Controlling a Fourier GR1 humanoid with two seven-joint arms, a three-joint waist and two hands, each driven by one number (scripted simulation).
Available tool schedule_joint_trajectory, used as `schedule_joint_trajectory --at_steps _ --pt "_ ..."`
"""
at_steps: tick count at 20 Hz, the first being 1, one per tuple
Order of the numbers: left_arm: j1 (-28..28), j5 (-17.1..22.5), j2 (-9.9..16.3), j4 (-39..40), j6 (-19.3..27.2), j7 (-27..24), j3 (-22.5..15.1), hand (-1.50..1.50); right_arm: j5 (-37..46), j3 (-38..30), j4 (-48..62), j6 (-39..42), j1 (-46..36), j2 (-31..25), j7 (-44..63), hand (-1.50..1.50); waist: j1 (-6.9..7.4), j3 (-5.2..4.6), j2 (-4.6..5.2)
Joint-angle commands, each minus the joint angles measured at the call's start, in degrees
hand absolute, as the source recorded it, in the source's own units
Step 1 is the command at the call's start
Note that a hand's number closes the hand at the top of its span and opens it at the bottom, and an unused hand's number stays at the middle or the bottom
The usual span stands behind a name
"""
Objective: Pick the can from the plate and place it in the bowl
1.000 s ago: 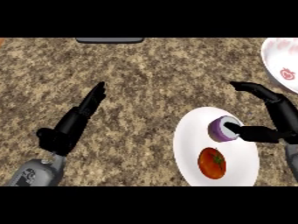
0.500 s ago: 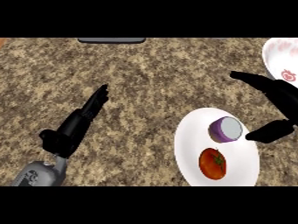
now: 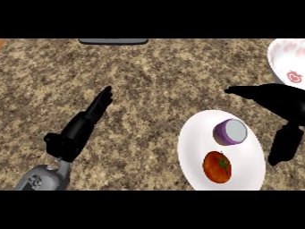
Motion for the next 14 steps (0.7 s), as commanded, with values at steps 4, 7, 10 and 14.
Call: schedule_joint_trajectory --at_steps 4,7,10,14 --pt "0.76 -0.86 -0.13 -0.93 -1.72 1.18 1.76 0.0 -8.59 0.28 -3.58 8.9 -4.67 7.47 21.42 -1.5 -0.26 0.11 0.05" --pt "0.48 -1.58 -1.84 -1.77 -1.33 2.46 2.84 0.0 -8.22 -0.78 -9.33 7.84 -0.63 8.92 25.3 -1.5 -0.61 0.15 0.03" --pt "2.78 -2.93 -2.74 -2.98 -2.33 1.35 1.69 0.0 1.03 2.14 -9.23 5.29 4.59 10.42 18.8 -1.5 -0.47 0.19 0.1" --pt "-0.53 -3.07 -3.35 -1.96 -3.93 4.29 4.31 0.0 6.6 -0.68 -2.52 7.4 0.39 12.14 12.58 -1.5 -0.15 0.2 0.27"
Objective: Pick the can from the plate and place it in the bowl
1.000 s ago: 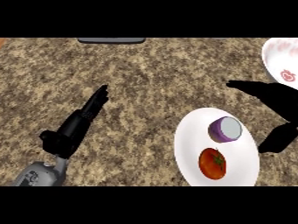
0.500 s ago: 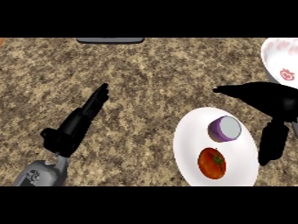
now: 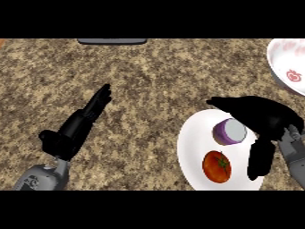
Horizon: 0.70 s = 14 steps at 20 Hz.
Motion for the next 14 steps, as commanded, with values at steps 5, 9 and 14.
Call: schedule_joint_trajectory --at_steps 5,9,14 --pt "2.46 -1.48 -1.14 0.1 -3.24 -1.61 2.04 0.0 15.52 -1.57 2.47 -1.28 3.08 1.86 -11.04 -1.5 0.27 0.05 0.15" --pt "-0.67 -3.12 -3.48 4.05 -2.69 -2.4 3.13 0.0 21.2 1.76 -5.57 -6.56 8.76 6.37 -7.19 -1.5 -0.23 0.03 0.09" --pt "-0.41 -2.3 -2.47 0.41 -4.99 0.96 5.88 0.0 29.12 0.76 -3.87 -7.97 12.31 4.71 -12.66 -1.5 -0.16 0.03 0.06"
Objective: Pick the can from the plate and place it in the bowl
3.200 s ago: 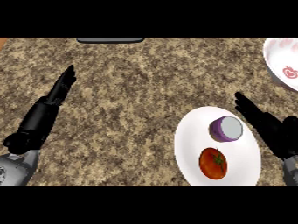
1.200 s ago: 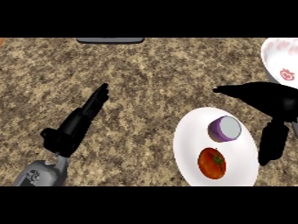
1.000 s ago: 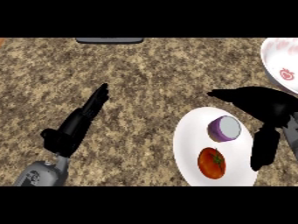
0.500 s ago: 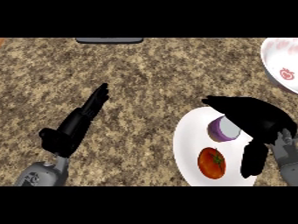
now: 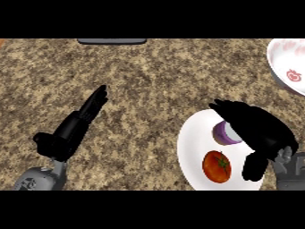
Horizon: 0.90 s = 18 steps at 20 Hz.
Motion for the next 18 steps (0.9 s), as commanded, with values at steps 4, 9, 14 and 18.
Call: schedule_joint_trajectory --at_steps 4,9,14,18 --pt "0.52 -1.18 -1.64 2.87 -3.16 -2.79 2.28 0.0 7.03 -2.3 4.96 0.39 -1.48 5.5 -1.07 -1.5 0.1 -0.02 0.02" --pt "-1.58 -3.7 -3.8 -1.42 -1.36 3.92 1.32 0.0 11.81 -4.47 11.93 -2.8 2.46 1.24 -13.5 -1.5 0.05 0.01 0.03" --pt "2.73 -4.55 -4.58 -0.39 -3.4 -0.69 2.38 0.0 16.79 -4.8 17.42 -6.52 3.78 4.48 -18.38 -1.5 0.11 0.0 0.03" --pt "-1.9 -6.45 -7.77 2.26 -2.53 1.25 2.8 0.0 17.56 -7.31 17.57 -3.76 1.51 7.26 -18.68 -1.5 -0.09 -0.01 0.03"
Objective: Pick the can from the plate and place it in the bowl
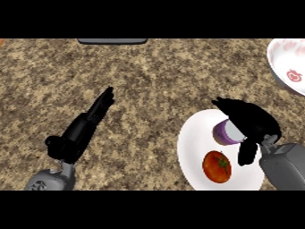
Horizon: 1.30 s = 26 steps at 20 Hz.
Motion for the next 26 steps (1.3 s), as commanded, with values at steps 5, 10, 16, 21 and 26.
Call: schedule_joint_trajectory --at_steps 5,10,16,21,26 --pt "-0.31 0.53 -0.69 -4.0 -1.16 5.68 1.2 0.0 3.55 -0.61 5.15 -5.77 -0.87 2.16 -10.62 1.5 0.1 0.01 -0.02" --pt "1.61 1.32 0.79 -4.18 -4.16 4.21 3.96 0.0 7.28 -3.1 9.63 -8.15 -4.22 4.42 -12.58 1.5 0.19 0.0 0.0" --pt "-1.02 -1.97 -1.47 1.97 -3.49 -0.91 3.33 0.0 8.79 -8.79 14.7 -12.18 -5.96 5.93 -10.72 1.5 0.16 -0.01 0.15" --pt "-1.53 -1.59 -2.71 -0.66 -3.24 0.7 1.52 0.0 8.31 -24.55 26.58 -15.32 -14.34 9.55 13.94 1.5 2.74 0.08 1.82" --pt "-2.06 -2.54 -2.88 0.8 -4.19 0.18 0.0 0.0 16.54 -26.26 35.82 -21.18 -26.92 7.83 28.66 1.5 4.36 -0.04 1.54"
